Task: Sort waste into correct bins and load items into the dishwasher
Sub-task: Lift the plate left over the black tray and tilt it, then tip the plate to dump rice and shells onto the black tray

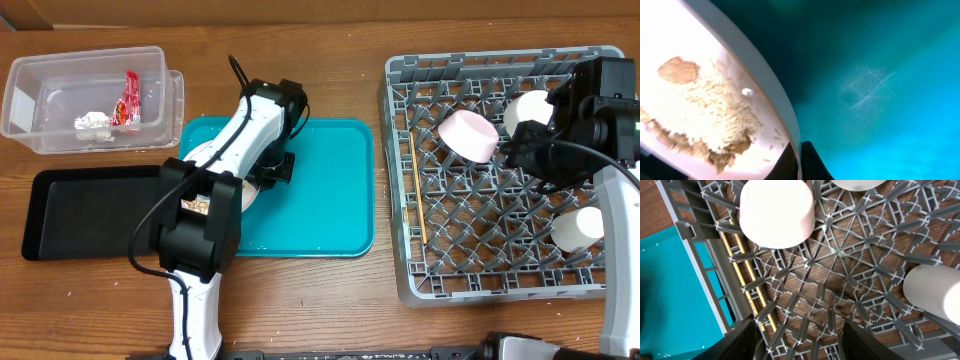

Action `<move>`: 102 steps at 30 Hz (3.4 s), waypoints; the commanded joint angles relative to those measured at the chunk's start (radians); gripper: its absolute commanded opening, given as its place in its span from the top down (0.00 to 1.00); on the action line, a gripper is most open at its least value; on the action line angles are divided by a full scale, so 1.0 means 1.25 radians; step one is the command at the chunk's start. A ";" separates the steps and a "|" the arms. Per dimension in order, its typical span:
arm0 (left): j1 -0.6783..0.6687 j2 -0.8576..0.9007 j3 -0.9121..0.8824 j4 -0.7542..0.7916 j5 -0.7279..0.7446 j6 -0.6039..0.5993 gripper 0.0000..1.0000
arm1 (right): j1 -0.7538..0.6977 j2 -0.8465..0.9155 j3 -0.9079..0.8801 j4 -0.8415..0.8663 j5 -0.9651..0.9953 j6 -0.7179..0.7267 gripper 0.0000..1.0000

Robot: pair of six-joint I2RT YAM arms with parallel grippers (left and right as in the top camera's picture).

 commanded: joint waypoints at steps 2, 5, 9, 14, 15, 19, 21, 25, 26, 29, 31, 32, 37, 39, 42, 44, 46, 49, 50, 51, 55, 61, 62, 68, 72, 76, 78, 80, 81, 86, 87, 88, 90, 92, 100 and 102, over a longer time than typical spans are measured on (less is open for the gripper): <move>-0.016 0.004 0.053 -0.037 -0.066 -0.059 0.96 | -0.001 0.001 0.006 0.002 -0.002 0.002 0.43; -0.022 -0.006 0.059 -0.053 -0.065 -0.074 0.96 | -0.001 0.001 0.006 0.002 -0.001 0.002 0.43; -0.026 -0.031 0.059 -0.069 -0.065 -0.088 0.96 | -0.001 0.001 0.006 0.003 -0.001 0.002 0.43; -0.025 -0.083 0.059 -0.096 -0.063 -0.090 0.96 | -0.001 0.001 0.006 0.002 -0.001 0.001 0.43; -0.024 -0.096 0.058 -0.101 -0.061 -0.090 0.96 | -0.001 0.001 0.006 0.002 -0.001 0.001 0.43; -0.013 -0.154 0.051 -0.114 -0.048 -0.088 0.96 | -0.001 0.001 0.006 0.002 -0.001 0.001 0.43; -0.001 -0.184 0.040 -0.112 -0.019 -0.076 0.96 | -0.001 0.001 0.006 0.000 -0.001 0.001 0.43; 0.038 -0.239 0.008 -0.110 0.008 -0.060 0.96 | -0.001 0.001 0.006 0.000 -0.001 0.001 0.43; 0.049 -0.251 -0.002 -0.107 0.009 -0.055 0.96 | -0.001 0.001 0.006 0.000 -0.001 0.001 0.43; 0.098 -0.291 -0.037 -0.091 0.044 -0.015 0.96 | -0.001 0.001 0.006 -0.001 -0.001 0.001 0.43; 0.136 -0.310 -0.059 -0.076 0.080 0.017 0.95 | -0.001 0.001 0.006 -0.003 -0.001 0.001 0.43; 0.156 -0.317 -0.071 -0.066 0.097 0.031 0.96 | -0.001 0.001 0.006 -0.004 -0.001 0.001 0.43; 0.262 -0.330 -0.111 -0.037 0.145 0.103 0.96 | -0.001 0.001 0.006 -0.009 -0.001 0.001 0.43; 0.301 -0.330 -0.115 -0.029 0.158 0.123 0.96 | -0.001 0.001 0.006 -0.009 -0.001 0.001 0.43; 0.355 -0.330 -0.115 -0.020 0.201 0.149 0.96 | -0.001 0.001 0.006 -0.009 -0.001 0.001 0.43; 0.390 -0.330 -0.115 -0.015 0.248 0.171 0.96 | -0.001 0.001 0.006 -0.009 -0.001 0.001 0.43; 0.429 -0.330 -0.115 -0.009 0.304 0.198 0.96 | -0.001 0.001 0.006 -0.011 -0.001 0.001 0.43; 0.489 -0.330 -0.115 -0.008 0.381 0.237 0.96 | -0.001 0.001 0.006 -0.013 -0.001 0.001 0.43; 0.509 -0.330 -0.115 -0.008 0.410 0.254 0.96 | -0.001 0.001 0.006 -0.013 -0.001 0.001 0.43; 0.531 -0.330 -0.115 -0.010 0.439 0.269 0.96 | -0.001 0.001 0.006 -0.013 -0.001 0.001 0.43; 0.628 -0.330 -0.115 -0.013 0.563 0.326 0.96 | -0.001 0.001 0.006 -0.013 0.000 0.001 0.43; 0.771 -0.330 -0.115 -0.035 0.791 0.432 0.96 | -0.001 0.001 0.006 -0.013 -0.001 0.001 0.44; 0.793 -0.330 -0.115 -0.042 0.827 0.452 0.96 | -0.001 0.001 0.006 -0.013 -0.001 0.001 0.43; 0.897 -0.330 -0.115 -0.082 0.959 0.520 0.96 | -0.001 0.001 0.006 -0.015 0.000 0.001 0.44; 0.937 -0.330 -0.115 -0.102 1.008 0.551 0.96 | -0.001 0.001 0.006 -0.015 0.000 0.001 0.44; 0.948 -0.330 -0.115 -0.108 1.014 0.563 0.96 | -0.001 0.001 0.006 -0.015 0.000 0.001 0.43; 0.948 -0.330 -0.115 -0.107 1.023 0.570 0.96 | -0.001 0.001 0.006 -0.016 0.000 0.001 0.43; 0.948 -0.330 -0.115 -0.122 1.039 0.580 0.96 | -0.001 0.001 0.006 -0.019 0.000 0.001 0.43; 0.948 -0.330 -0.115 -0.128 1.048 0.605 0.96 | -0.001 0.001 0.006 -0.021 0.000 0.001 0.43; 0.948 -0.329 -0.115 -0.123 1.049 0.608 0.96 | -0.001 0.001 0.006 -0.021 0.002 0.001 0.43; 0.948 -0.329 -0.115 -0.125 1.048 0.608 0.96 | -0.001 0.001 0.006 -0.021 0.002 0.001 0.43; 0.948 -0.329 -0.115 -0.124 1.049 0.608 0.96 | -0.001 0.001 0.006 -0.021 0.002 0.001 0.44; 0.948 -0.329 -0.115 -0.125 1.049 0.608 0.96 | -0.001 0.001 0.006 -0.021 0.003 -0.001 0.44; 0.948 -0.329 -0.115 -0.125 1.049 0.608 0.96 | -0.001 0.001 0.006 -0.022 0.008 -0.002 0.43; 0.943 -0.327 -0.115 -0.152 1.101 0.653 0.96 | -0.001 0.001 0.006 -0.025 0.008 -0.002 0.44; 0.943 -0.322 -0.115 -0.122 1.058 0.595 0.96 | -0.001 0.001 0.006 -0.025 0.008 -0.002 0.43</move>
